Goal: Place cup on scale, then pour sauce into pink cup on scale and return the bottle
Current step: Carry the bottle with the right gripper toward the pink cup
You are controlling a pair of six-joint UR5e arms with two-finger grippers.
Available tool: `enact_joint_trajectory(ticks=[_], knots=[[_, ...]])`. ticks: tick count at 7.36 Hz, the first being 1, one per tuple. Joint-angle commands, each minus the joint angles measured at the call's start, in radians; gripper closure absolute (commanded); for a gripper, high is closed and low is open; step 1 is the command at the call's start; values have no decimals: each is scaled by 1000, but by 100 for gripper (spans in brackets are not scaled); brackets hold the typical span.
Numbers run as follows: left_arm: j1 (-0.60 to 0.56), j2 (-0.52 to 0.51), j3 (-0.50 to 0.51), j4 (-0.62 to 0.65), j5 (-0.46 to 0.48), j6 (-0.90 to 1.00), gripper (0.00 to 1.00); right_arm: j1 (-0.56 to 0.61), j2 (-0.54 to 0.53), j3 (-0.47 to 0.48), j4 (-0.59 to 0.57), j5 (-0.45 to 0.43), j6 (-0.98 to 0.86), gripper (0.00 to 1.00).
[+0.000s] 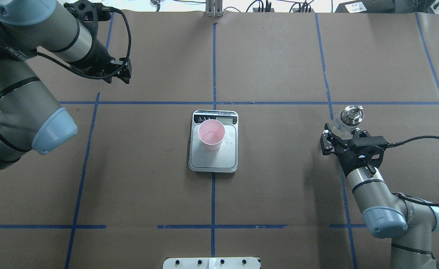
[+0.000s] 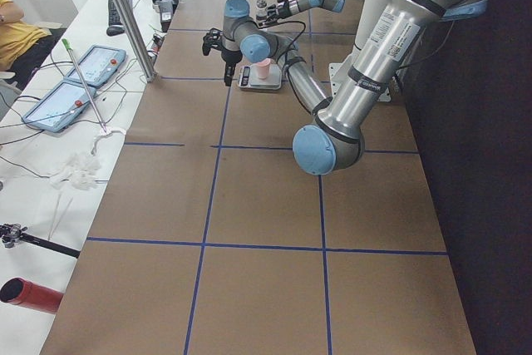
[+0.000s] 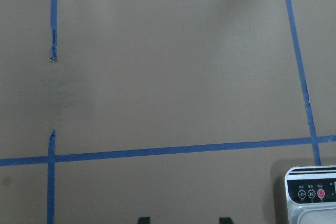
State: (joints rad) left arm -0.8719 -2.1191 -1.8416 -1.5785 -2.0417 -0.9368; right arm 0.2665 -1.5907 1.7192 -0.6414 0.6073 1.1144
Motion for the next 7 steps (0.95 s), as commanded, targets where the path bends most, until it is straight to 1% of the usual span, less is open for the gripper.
enact_joint_trajectory(ticks=[1, 2, 3, 5, 6, 7], knots=[[-9, 7, -25, 0, 0, 3, 46, 10, 35, 26, -102, -3, -47, 100], [-24, 13, -28, 0, 0, 24, 47, 8, 64, 55, -175, 0, -48, 100], [-39, 48, -39, -1, 0, 71, 47, 8, 98, 81, -204, 8, -47, 100], [-129, 120, -62, -1, -8, 243, 47, -10, 112, 86, -215, 8, -48, 100], [-168, 148, -62, -3, -11, 316, 47, -13, 164, 88, -284, 47, -47, 100], [-211, 183, -58, -5, -15, 405, 47, -16, 242, 79, -349, 105, -32, 100]])
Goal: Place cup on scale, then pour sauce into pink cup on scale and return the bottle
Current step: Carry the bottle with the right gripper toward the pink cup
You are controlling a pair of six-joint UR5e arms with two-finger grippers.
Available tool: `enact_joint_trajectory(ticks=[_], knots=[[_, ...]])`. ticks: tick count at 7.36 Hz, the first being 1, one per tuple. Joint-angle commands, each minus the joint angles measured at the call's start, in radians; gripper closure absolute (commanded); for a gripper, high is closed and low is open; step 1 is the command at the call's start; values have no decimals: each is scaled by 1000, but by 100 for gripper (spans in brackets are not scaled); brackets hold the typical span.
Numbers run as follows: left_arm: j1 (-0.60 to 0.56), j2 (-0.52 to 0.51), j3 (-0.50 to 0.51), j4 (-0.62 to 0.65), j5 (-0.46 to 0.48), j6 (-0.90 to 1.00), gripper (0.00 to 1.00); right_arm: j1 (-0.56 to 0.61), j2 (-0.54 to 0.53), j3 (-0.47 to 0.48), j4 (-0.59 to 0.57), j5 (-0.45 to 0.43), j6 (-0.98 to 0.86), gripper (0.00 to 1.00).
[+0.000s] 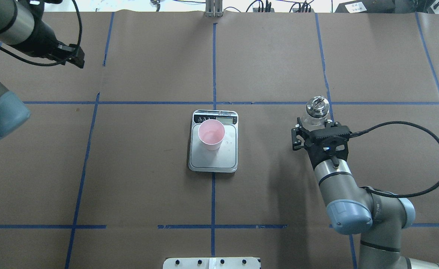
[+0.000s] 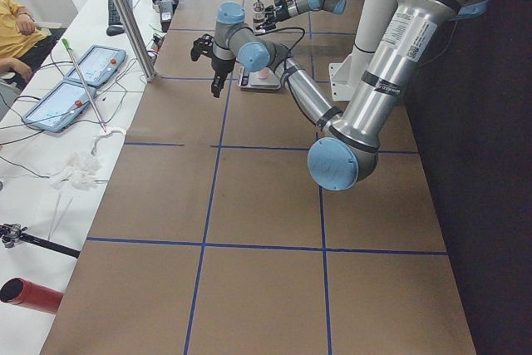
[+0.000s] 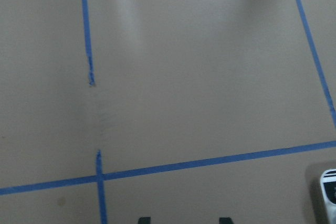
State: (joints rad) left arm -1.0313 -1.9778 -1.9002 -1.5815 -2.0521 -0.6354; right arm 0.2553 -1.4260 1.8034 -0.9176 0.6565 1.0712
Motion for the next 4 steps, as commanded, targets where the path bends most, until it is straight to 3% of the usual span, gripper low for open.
enact_joint_trajectory(ticks=[1, 2, 3, 4], knots=[[-91, 56, 6, -3, -6, 170, 47, -10, 87, -3, -93, 48, 9, 100], [-113, 78, 10, -5, -25, 213, 47, -17, 128, -6, -186, 22, -8, 100], [-136, 86, 10, -5, -43, 245, 47, -22, 238, 7, -504, -33, -10, 100], [-150, 92, 10, -5, -58, 256, 47, -27, 304, 7, -699, -32, -10, 100]])
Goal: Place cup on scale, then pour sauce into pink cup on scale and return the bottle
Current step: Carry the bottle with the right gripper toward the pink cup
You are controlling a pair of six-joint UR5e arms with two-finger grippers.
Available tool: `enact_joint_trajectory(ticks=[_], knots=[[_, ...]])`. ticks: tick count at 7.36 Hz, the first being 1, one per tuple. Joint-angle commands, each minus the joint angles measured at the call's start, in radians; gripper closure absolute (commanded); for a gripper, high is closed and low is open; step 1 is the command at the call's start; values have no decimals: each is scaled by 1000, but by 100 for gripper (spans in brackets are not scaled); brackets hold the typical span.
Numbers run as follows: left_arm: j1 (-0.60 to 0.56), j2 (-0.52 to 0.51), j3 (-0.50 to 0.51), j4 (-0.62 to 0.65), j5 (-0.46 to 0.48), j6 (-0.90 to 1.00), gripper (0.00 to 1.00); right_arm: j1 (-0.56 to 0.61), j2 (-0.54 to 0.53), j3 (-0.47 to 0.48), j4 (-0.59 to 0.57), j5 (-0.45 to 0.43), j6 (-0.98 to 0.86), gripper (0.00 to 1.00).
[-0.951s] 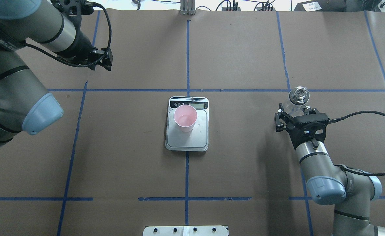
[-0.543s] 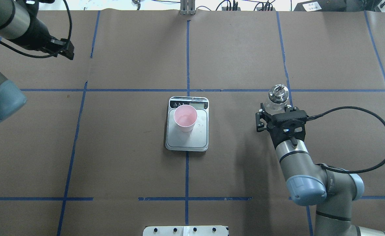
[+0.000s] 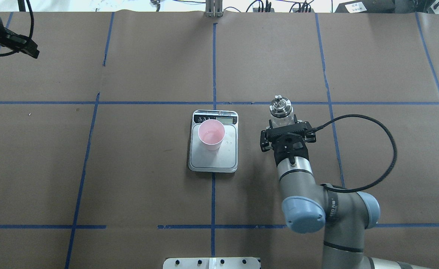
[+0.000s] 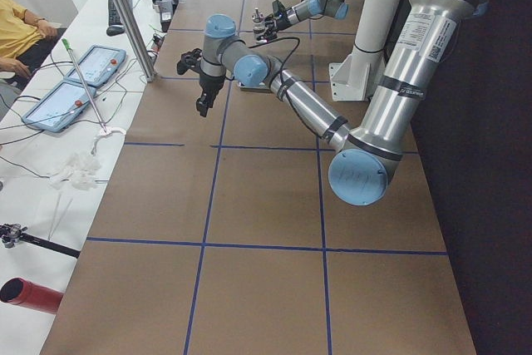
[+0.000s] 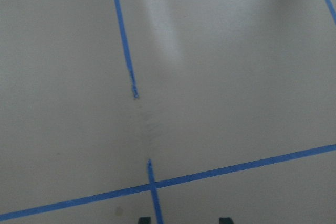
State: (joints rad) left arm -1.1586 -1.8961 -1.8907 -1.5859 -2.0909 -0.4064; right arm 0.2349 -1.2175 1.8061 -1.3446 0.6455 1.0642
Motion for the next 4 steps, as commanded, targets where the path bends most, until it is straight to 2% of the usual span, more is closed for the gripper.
enact_joint_trajectory(ticks=[1, 2, 4], knots=[[-23, 12, 5, 3, -23, 47, 47, -17, 96, -1, -312, -24, -7, 100], [-24, 11, 10, 3, -23, 50, 47, -26, 101, 1, -385, -59, -85, 100], [-23, 12, 12, 1, -23, 50, 47, -39, 96, -8, -421, -136, -272, 100]])
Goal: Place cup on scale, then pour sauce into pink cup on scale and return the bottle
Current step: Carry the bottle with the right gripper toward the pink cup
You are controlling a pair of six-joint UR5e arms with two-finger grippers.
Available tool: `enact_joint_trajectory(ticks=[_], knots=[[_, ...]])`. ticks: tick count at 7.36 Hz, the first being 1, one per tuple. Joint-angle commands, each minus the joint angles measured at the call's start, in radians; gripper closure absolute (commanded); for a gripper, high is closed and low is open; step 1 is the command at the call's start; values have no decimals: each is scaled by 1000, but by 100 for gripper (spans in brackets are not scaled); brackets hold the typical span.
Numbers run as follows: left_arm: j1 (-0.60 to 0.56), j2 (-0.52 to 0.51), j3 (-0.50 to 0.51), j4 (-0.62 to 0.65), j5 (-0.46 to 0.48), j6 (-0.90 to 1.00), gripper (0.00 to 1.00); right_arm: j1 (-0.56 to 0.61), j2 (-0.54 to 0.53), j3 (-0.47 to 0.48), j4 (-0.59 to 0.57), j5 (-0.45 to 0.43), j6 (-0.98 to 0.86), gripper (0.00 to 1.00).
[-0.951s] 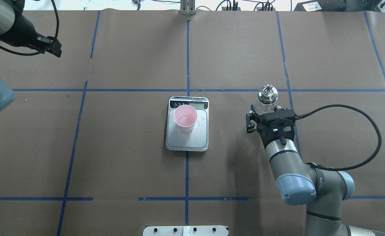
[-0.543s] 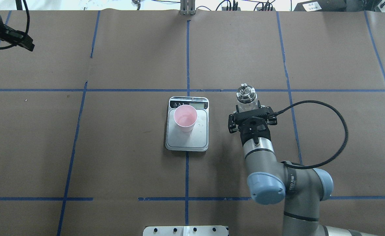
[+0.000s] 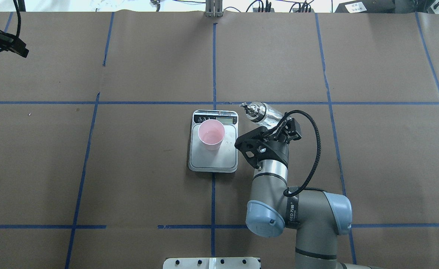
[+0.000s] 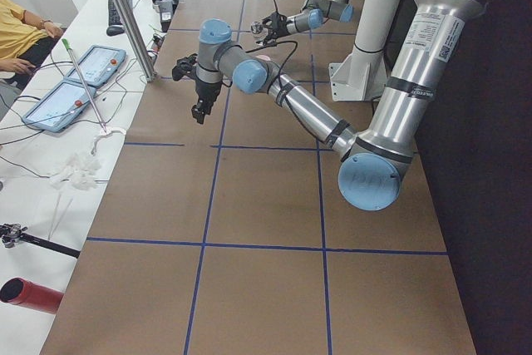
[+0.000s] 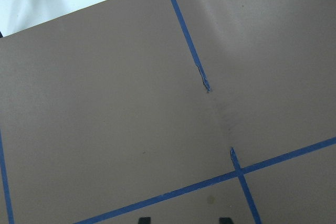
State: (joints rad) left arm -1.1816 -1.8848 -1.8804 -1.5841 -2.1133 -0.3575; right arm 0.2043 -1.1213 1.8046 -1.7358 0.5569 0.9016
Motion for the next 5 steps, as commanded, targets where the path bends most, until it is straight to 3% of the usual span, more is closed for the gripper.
enact_joint_trajectory(ticks=[1, 5], knots=[[-1, 0, 1, 0, -1, 2, 47, -8, 3, -8, -51, -93, -169, 100], [0, 1, 0, 0, -2, 2, 47, -11, 37, -8, -217, -109, -236, 100]])
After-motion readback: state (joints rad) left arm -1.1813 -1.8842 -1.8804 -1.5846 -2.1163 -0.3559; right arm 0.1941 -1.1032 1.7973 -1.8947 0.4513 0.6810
